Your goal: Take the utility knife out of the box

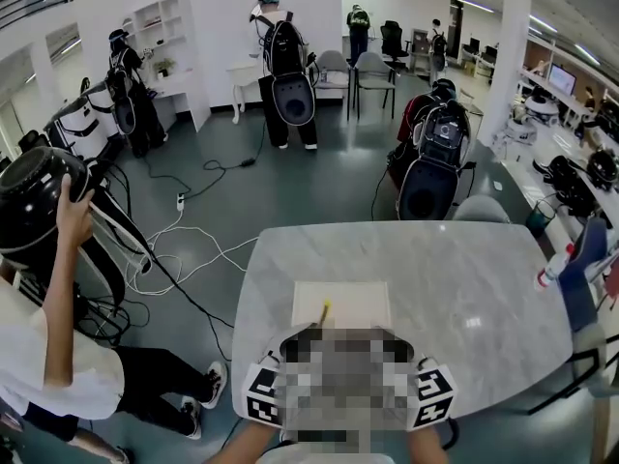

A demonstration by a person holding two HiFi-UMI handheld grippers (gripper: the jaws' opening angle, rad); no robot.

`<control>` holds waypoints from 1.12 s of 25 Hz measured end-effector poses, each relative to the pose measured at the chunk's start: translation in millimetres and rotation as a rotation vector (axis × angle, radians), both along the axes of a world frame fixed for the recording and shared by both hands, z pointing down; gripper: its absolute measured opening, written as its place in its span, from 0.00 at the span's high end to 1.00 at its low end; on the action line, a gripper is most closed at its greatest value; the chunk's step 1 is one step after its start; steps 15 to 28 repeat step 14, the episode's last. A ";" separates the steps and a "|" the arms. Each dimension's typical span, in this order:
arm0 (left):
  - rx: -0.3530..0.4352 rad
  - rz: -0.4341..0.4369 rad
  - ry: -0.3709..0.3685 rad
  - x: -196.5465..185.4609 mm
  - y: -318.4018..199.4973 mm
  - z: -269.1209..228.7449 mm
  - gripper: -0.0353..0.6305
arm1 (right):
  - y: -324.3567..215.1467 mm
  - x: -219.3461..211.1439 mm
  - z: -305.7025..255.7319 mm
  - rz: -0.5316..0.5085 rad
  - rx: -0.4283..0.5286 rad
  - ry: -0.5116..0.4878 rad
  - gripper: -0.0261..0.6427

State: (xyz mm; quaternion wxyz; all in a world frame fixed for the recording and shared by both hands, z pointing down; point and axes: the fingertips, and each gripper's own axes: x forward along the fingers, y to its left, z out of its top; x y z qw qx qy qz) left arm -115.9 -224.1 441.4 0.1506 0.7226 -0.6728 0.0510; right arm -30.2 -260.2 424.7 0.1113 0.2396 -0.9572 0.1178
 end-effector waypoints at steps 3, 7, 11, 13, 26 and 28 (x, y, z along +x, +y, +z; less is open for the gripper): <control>-0.004 0.005 0.001 -1.6 1.2 2.0 0.85 | 1.1 -2.6 1.1 0.003 -0.002 0.000 0.95; -0.006 0.007 0.002 -2.5 -1.1 4.6 0.85 | -0.4 -4.6 3.1 0.002 -0.002 0.001 0.95; -0.010 0.008 0.004 -0.8 -2.5 1.8 0.85 | -1.5 -3.0 0.2 0.001 -0.004 0.003 0.95; -0.012 0.008 0.004 -0.4 -2.2 -0.2 0.85 | -1.0 -2.8 -2.3 0.001 -0.004 0.002 0.95; -0.013 0.009 0.003 -0.2 -2.1 -1.2 0.85 | -0.8 -2.7 -3.5 0.001 -0.005 0.002 0.95; -0.013 0.009 0.003 -0.2 -2.1 -1.2 0.85 | -0.8 -2.7 -3.5 0.001 -0.005 0.002 0.95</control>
